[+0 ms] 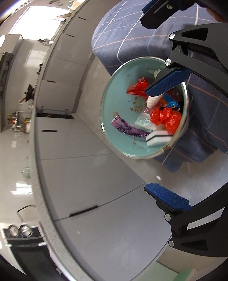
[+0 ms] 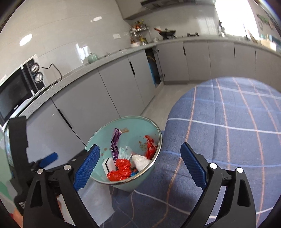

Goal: Collect trash

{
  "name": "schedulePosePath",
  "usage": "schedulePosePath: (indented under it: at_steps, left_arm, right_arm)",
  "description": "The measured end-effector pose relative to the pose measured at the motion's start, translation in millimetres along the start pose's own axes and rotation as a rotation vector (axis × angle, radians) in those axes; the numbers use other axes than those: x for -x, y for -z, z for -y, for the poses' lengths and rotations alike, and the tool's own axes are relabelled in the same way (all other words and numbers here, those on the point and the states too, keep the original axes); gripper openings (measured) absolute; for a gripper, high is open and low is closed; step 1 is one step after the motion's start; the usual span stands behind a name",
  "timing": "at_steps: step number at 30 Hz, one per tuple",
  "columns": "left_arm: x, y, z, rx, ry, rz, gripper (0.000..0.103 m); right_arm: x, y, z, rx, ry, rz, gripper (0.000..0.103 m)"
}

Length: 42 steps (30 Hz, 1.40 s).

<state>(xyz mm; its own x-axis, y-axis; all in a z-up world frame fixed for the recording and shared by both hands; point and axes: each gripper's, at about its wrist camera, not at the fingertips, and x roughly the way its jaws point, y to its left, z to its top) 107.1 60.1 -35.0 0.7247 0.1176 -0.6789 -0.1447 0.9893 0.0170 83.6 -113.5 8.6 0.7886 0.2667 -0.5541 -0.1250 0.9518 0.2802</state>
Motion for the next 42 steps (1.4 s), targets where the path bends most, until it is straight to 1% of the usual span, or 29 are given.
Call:
schedulePosePath:
  at_steps: [5,9,11,15,19,21,26,30,32,42]
  left_arm:
    - [37.2,9.4,-8.7,0.001,-0.015,0.084,0.097]
    - [64.3,16.4,-19.8,0.031,-0.013,0.133,0.097]
    - [78.6,19.4,-23.2,0.041,-0.013,0.17,0.097]
    - [103.8,22.3,-21.9,0.03,-0.021,0.238,0.097]
    - [124.9,25.8,-23.6,0.036,0.001,0.275,0.097]
    - [134.2,26.7,-23.4,0.03,0.007,0.296,0.097]
    - [156.4,28.9,-21.5,0.002,-0.007,0.361,0.097]
    - [165.9,29.6,-25.0,0.0,-0.011,0.387,0.097]
    - [167.9,29.6,-26.4,-0.008,-0.012,0.388,0.097]
    - [171.7,32.2,-30.8,-0.012,-0.028,0.399,0.097]
  right_arm:
    - [29.4,6.2,-9.3,0.027,0.002,0.063,0.094]
    - [52.3,9.4,-13.5,0.031,0.005,0.114,0.095]
    - [62.9,10.8,-16.2,0.036,0.003,0.136,0.095]
    - [82.1,13.0,-21.9,0.044,0.006,0.175,0.096]
    - [103.4,13.0,-25.3,0.043,0.01,0.225,0.097]
    - [114.5,11.1,-26.6,0.041,0.012,0.26,0.098]
    - [139.7,10.8,-30.5,0.027,0.029,0.354,0.098]
    - [151.7,13.3,-34.4,0.012,0.037,0.406,0.098]
    - [153.1,13.7,-36.6,0.013,0.042,0.414,0.098]
    - [155.0,17.3,-44.6,0.024,0.055,0.406,0.098]
